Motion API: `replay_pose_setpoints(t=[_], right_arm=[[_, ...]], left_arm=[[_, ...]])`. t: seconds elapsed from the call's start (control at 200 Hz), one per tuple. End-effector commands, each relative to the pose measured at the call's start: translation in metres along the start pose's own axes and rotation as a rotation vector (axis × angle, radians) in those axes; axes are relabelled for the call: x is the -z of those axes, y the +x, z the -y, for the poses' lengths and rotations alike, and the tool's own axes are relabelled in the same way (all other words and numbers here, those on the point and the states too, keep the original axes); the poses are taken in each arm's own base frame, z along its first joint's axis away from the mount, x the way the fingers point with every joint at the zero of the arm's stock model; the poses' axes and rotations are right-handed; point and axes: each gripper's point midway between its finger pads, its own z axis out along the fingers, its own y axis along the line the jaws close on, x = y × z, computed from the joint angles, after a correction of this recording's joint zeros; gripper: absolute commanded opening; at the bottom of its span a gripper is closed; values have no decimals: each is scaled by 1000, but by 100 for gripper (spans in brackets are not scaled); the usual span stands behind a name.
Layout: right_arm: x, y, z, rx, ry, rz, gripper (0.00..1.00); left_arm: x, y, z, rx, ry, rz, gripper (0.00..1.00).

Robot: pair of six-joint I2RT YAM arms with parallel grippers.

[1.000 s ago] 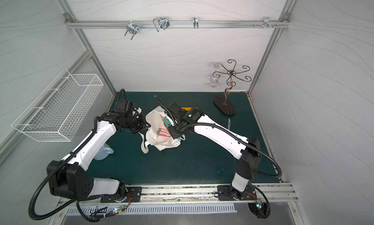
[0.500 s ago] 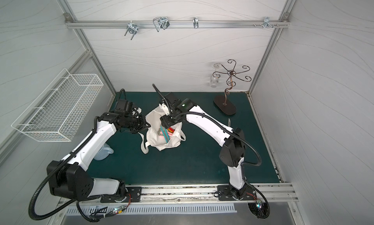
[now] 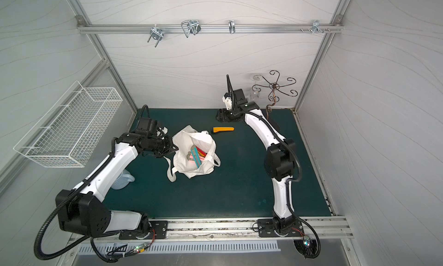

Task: Place the art knife into the pouch
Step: Pick up the utility knife at the center of the board.

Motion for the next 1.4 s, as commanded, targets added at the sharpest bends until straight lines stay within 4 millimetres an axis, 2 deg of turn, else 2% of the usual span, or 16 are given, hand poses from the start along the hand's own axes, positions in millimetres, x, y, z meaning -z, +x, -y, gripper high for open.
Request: replay_pose_setpoints(t=[0.0,0.105,0.17,0.47,0.67,0.965,1.171,1.396], right_arm=[[-39,-4,19,55,18,11,81],[-66,-8,44,95,97,42,85],[-75,-9,55,110,136,58,86],[-99,-4,73,120,169,60,92],[-120,4,87,40,126,17,93],[-135,8,97,-49,78,-11,96],[-148,25,100,-131,35,-72,98],[-146,44,93,-193,-11,-154,99]], left_arm=[[0,-8,6,-23,12,26,0],[-4,-8,5,-16,19,23,0],[-7,-7,6,-9,30,13,0],[-16,-9,8,-3,49,0,0],[-17,-9,10,-4,55,-2,0],[-16,-8,12,-5,67,-3,0],[-16,-6,12,-4,70,-3,0],[-15,-7,13,-1,77,2,0]])
